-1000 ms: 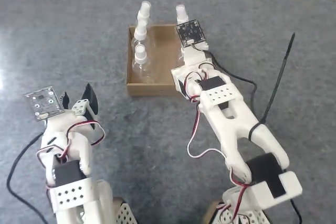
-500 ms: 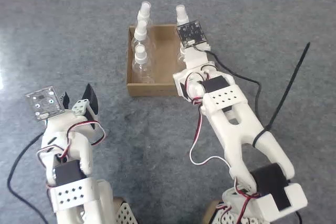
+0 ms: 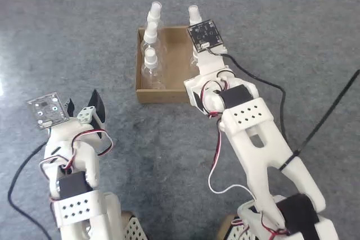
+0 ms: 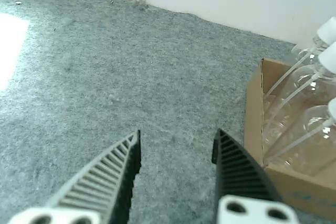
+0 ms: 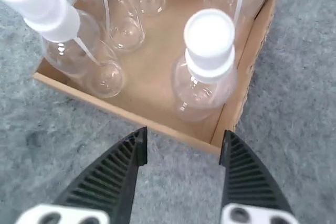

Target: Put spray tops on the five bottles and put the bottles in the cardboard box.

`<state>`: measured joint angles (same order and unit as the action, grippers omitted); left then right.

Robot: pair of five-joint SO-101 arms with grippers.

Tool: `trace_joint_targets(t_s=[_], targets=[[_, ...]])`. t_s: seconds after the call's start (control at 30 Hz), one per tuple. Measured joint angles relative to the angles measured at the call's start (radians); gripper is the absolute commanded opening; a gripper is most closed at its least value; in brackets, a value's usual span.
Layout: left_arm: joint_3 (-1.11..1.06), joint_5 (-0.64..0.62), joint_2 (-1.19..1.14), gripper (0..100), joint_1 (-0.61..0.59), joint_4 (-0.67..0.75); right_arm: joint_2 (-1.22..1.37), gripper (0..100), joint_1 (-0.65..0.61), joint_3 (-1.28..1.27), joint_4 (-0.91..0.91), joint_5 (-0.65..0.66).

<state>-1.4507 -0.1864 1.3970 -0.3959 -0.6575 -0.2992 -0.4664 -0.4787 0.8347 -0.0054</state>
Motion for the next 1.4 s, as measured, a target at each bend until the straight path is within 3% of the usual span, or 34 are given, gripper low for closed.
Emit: trace_joint_targets(t_s=[0.27, 0.77, 1.27, 1.4], targets=[[0.0, 0.0, 0.0, 21, 0.0, 0.0, -0.069, 6.6, -0.017, 0.0, 0.051, 0.0], [-0.003, 0.0, 0.0, 21, 0.0, 0.0, -0.27, 5.8, -0.029, 0.0, 0.18, 0.0], [-0.003, 0.0, 0.0, 3, 0.0, 0.0, -0.512, 5.8, -0.031, -0.104, 0.16, 0.0], [-0.003, 0.069, 0.0, 1, 0.0, 0.0, -0.583, 5.8, -0.029, -0.123, 0.158, 0.0]])
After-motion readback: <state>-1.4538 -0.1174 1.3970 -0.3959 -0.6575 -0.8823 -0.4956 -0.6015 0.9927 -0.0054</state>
